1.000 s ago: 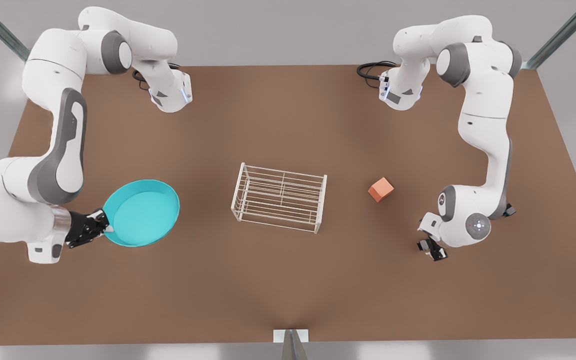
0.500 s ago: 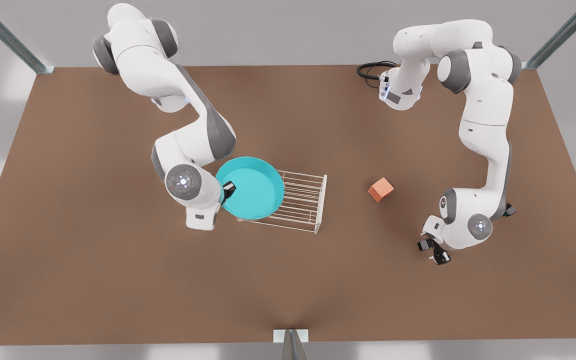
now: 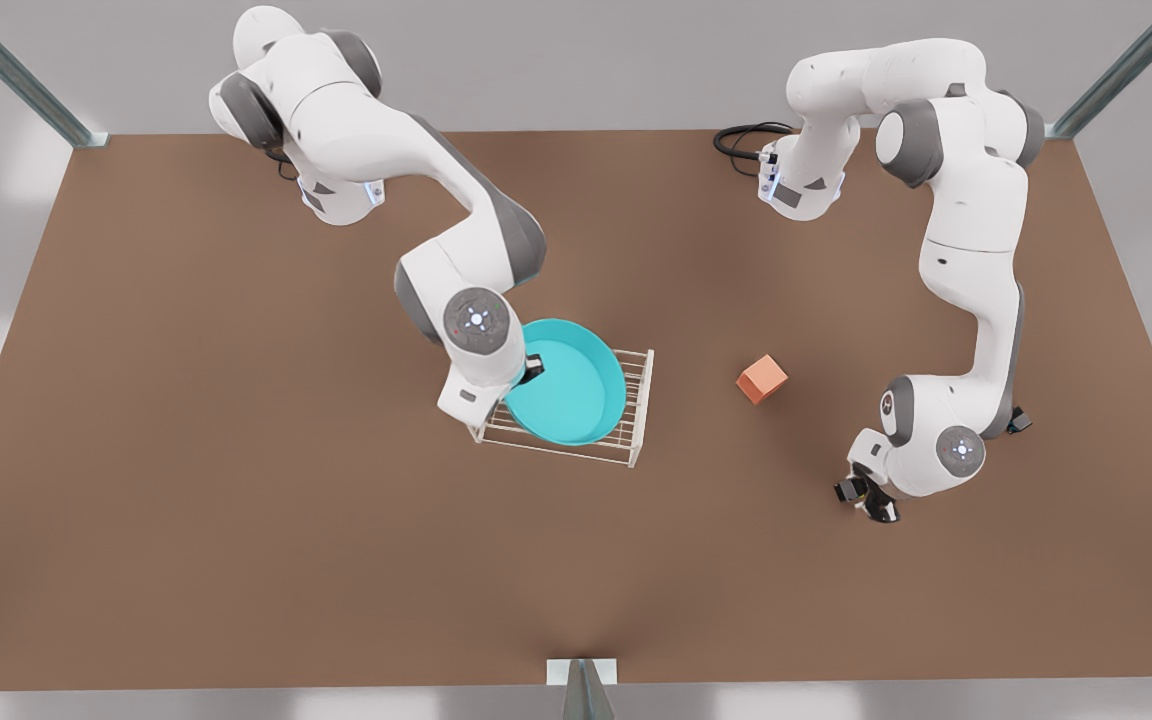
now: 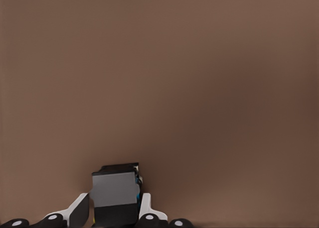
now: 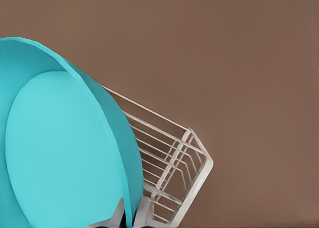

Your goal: Place the plate on the shelf with right arm and place the red button switch in the plate with left arm

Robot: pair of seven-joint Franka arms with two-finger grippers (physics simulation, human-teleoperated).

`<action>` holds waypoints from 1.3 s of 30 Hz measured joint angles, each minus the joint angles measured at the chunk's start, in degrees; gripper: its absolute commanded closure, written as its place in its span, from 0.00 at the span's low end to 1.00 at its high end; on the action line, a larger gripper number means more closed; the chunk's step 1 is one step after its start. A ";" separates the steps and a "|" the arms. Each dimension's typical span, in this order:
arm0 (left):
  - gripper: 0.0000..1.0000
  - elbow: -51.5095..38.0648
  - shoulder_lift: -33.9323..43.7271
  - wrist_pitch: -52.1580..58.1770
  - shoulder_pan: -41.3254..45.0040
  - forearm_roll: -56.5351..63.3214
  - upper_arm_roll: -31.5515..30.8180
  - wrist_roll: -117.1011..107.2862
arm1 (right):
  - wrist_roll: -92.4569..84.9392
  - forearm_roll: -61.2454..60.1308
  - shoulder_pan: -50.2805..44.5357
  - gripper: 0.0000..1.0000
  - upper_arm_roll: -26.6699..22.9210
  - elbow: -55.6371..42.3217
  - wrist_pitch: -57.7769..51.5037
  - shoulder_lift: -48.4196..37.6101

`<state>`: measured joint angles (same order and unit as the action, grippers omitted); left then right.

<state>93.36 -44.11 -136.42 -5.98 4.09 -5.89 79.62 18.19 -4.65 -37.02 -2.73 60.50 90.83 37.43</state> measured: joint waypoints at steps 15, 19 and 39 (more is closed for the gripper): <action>0.54 0.09 -0.03 -0.23 0.00 0.16 0.34 1.12 | 9.56 -0.14 9.55 0.00 -1.11 -0.35 -5.84 -6.90; 0.55 0.00 1.07 0.01 0.00 0.15 0.35 1.19 | 6.61 -0.49 14.51 0.00 -1.14 -0.28 -10.23 -8.08; 0.56 -0.89 19.52 14.88 4.15 -0.54 -3.07 -1.00 | -11.20 3.95 29.98 0.00 -0.44 -0.28 -11.44 -4.03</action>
<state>92.48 -24.59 -121.55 -1.82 3.55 -8.95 78.62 7.00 -0.70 -7.04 -3.17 60.22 79.39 33.40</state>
